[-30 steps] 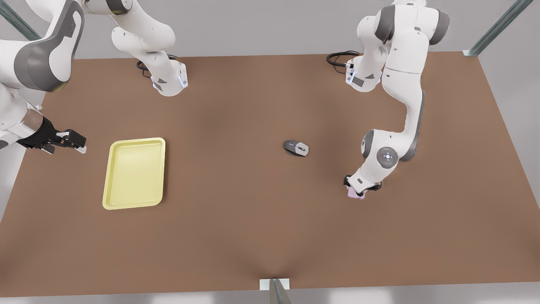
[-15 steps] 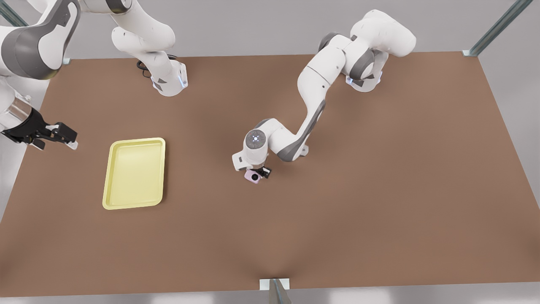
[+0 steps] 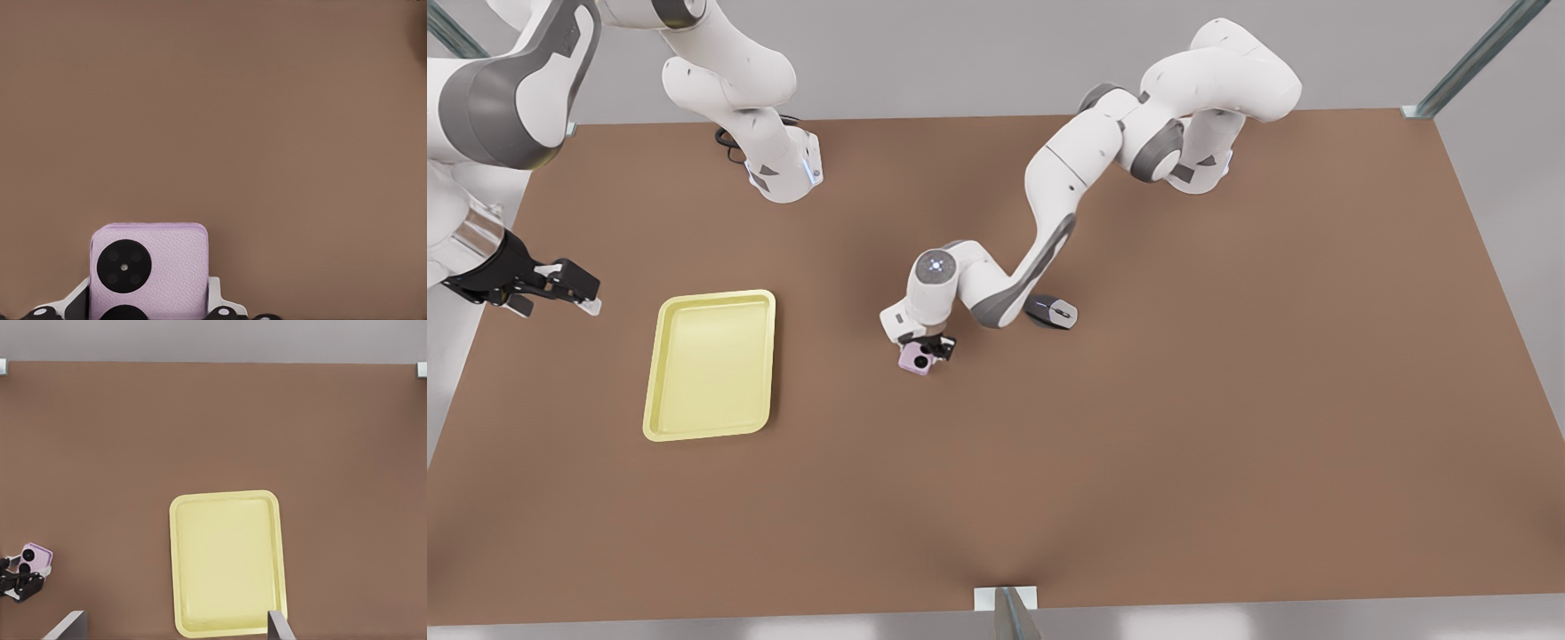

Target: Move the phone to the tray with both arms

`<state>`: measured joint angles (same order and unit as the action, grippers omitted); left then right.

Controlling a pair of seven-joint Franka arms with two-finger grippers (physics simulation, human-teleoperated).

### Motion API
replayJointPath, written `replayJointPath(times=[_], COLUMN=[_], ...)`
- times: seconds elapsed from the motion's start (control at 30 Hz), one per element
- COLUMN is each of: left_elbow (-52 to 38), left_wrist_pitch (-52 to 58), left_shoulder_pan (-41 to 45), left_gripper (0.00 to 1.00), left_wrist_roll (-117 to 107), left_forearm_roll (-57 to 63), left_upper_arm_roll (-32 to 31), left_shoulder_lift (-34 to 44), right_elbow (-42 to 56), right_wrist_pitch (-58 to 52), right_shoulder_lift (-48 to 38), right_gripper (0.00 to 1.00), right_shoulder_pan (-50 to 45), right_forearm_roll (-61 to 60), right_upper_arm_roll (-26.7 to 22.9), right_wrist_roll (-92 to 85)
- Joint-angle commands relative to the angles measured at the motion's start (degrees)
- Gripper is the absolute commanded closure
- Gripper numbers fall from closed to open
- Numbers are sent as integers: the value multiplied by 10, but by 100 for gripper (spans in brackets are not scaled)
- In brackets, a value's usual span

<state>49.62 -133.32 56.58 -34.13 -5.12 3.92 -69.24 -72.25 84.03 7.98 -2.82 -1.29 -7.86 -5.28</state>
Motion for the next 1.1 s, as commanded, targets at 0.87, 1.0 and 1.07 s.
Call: replayJointPath(times=[0.87,1.0,1.07], left_elbow=[315,315,315], left_wrist_pitch=[461,467,473], left_shoulder_pan=[-512,-512,-512], left_gripper=[0,0,0], left_wrist_roll=[351,351,351], left_forearm_roll=[96,94,94], left_upper_arm_roll=[-66,-67,-62], left_shoulder_lift=[596,582,580], right_elbow=[-108,-184,-214], right_wrist_pitch=[136,260,316], right_shoulder_lift=[137,150,166], right_gripper=[0,0,0], right_shoulder_pan=[-259,-269,-283], right_forearm_roll=[-9,-42,-42], right_upper_arm_roll=[33,33,33], right_wrist_roll=[494,583,612])
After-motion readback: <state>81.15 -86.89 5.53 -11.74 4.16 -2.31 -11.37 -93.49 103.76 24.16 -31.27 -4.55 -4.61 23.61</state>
